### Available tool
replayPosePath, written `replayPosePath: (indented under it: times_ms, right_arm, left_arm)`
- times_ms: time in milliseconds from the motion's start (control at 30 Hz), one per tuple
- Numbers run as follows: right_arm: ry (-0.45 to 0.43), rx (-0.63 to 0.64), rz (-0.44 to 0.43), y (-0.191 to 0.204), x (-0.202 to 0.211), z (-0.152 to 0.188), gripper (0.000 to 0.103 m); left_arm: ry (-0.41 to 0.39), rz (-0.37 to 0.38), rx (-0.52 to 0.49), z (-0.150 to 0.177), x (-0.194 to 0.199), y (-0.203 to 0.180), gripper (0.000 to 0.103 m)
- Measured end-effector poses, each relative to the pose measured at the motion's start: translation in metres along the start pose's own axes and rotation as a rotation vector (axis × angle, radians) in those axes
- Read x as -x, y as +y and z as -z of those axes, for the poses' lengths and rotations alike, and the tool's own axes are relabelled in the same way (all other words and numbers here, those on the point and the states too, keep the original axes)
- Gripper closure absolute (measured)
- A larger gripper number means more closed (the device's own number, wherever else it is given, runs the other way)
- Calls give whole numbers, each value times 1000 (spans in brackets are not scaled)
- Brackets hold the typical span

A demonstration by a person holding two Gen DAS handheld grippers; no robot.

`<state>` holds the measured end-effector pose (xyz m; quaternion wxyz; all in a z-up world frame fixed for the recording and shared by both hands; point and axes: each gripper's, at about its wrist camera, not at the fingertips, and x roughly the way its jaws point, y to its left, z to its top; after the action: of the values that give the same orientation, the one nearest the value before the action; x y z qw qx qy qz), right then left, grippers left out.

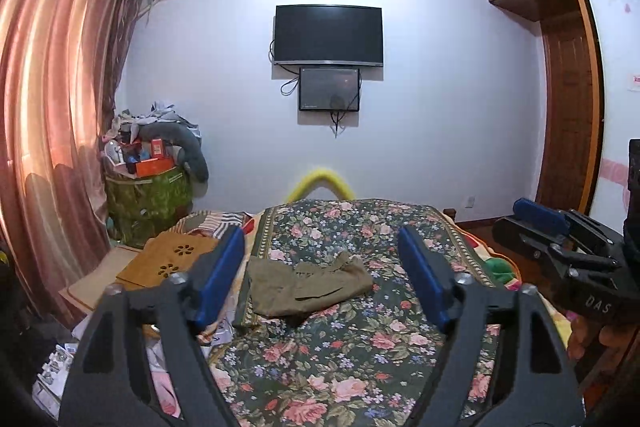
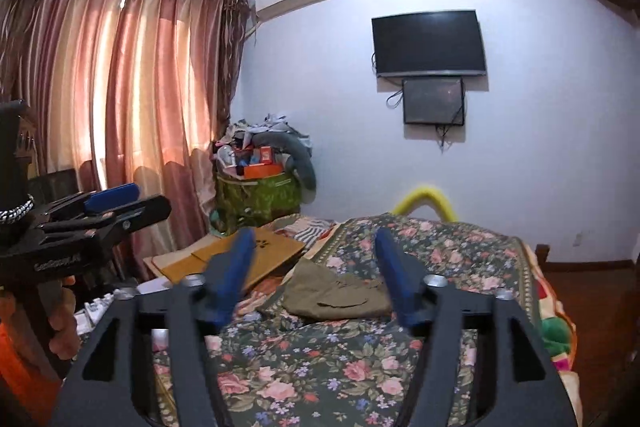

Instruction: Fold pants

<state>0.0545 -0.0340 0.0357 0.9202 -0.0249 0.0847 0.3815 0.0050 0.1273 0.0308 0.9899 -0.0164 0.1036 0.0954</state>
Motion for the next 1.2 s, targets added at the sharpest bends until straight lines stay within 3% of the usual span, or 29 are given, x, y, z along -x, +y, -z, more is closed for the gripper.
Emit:
replayPosePath:
  times_ms: [100,267,1200]
  right_arm:
    - [-16,9,29,1,6,-2,17]
    - [-26,10,60,3,9,-4,1]
    - [-11,-11,99,-1,24,8,1]
  left_arm:
    - [10,-3,-8,4,2,-5,16]
    - [5,-1,13,8,4,-7,4]
    - [-12,-2,-5,9,14,-18,0]
